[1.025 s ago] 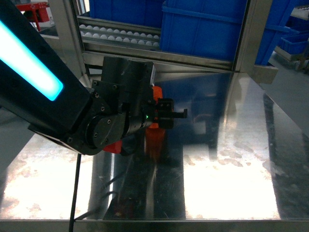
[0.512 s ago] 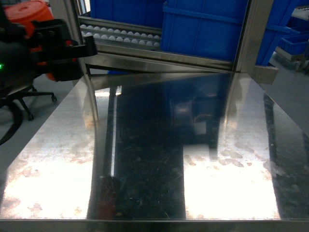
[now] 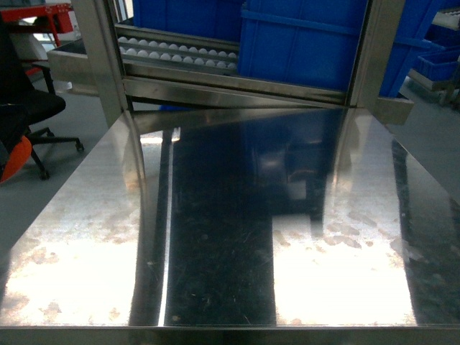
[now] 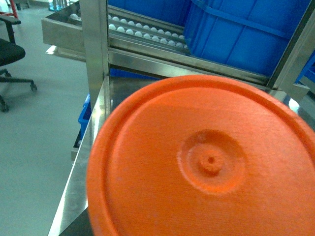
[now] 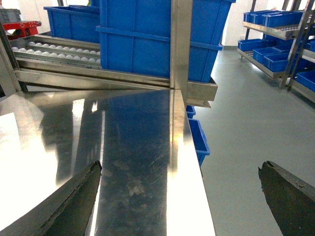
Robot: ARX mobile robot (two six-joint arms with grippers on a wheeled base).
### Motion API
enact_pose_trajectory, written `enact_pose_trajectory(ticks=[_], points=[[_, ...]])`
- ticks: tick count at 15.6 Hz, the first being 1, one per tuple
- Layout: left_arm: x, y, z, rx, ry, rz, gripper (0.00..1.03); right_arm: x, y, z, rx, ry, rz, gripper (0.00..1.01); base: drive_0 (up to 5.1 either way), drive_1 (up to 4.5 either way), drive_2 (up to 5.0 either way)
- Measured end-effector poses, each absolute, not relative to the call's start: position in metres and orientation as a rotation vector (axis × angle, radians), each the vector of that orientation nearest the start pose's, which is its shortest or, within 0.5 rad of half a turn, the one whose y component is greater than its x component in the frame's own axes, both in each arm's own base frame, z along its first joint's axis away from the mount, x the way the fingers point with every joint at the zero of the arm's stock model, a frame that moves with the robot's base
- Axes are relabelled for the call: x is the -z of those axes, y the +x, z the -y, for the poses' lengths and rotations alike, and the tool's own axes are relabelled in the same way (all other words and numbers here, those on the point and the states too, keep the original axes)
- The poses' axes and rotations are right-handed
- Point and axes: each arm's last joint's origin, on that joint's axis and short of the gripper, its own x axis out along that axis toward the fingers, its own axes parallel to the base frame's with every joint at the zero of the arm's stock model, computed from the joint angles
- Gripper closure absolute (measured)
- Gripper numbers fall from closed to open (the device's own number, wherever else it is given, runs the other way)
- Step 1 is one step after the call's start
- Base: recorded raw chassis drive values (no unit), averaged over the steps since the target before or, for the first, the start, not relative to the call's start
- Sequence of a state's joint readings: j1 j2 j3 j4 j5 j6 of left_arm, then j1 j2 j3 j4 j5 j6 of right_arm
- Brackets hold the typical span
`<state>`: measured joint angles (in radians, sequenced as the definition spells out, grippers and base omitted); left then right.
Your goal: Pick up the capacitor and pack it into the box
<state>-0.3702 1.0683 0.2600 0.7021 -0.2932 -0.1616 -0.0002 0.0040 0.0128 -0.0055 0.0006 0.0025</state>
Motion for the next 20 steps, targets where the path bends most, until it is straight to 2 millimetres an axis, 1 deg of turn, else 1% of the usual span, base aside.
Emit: enact_pose_trajectory(ticks=[1,2,3,4,7,9,10,11,12,15,17,20], points=[[-0.19,0.19,0.065,0.054,-0.123,-0.065,0.58,-0.167,0.097,0.0,0.001,0.002,0.003,0.03,0.0,0.0,0.0],[-0.191,0.186,0.057,0.021,-0.09,-0.008,0.58,-0.167,0.097,0.0,0.0,0.002,0.004,0.03,0.0,0.0,0.0],[-0.186,0.178,0.048,-0.001,-0.054,-0.012,0.58,-0.167,0.097,0.0,0.001,0.002,0.003,0.03,0.0,0.0,0.0],[-0.178,0.164,0.032,-0.005,-0.016,-0.021,0.58,-0.167,0.097,0.0,0.0,0.002,0.004,0.03,0.0,0.0,0.0],[-0.174,0.15,0.02,-0.002,-0.015,-0.016,0.58,-0.167,0.097,0.0,0.0,0.002,0.003,0.03,0.0,0.0,0.0],[-0.169,0.143,0.015,-0.003,-0.02,0.017,0.58,-0.167,0.097,0.0,0.0,0.002,0.003,0.03,0.0,0.0,0.0],[-0.164,0.14,0.013,-0.005,-0.016,-0.014,0.58,-0.167,0.097,0.0,0.0,0.002,0.003,0.03,0.0,0.0,0.0],[-0.164,0.138,0.011,-0.002,-0.015,-0.021,0.58,-0.167,0.097,0.0,0.0,0.002,0.004,0.03,0.0,0.0,0.0],[-0.167,0.134,0.004,0.016,-0.016,-0.003,0.58,-0.167,0.097,0.0,0.0,0.002,0.003,0.03,0.0,0.0,0.0],[-0.169,0.131,-0.002,-0.027,-0.017,0.01,0.58,-0.167,0.097,0.0,0.001,0.002,0.003,0.03,0.0,0.0,0.0],[-0.169,0.126,0.0,0.003,-0.017,0.003,0.58,-0.167,0.097,0.0,0.0,0.002,0.003,0.03,0.0,0.0,0.0],[-0.171,0.119,0.0,0.002,-0.017,0.012,0.58,-0.167,0.097,0.0,0.0,0.002,0.003,0.03,0.0,0.0,0.0]])
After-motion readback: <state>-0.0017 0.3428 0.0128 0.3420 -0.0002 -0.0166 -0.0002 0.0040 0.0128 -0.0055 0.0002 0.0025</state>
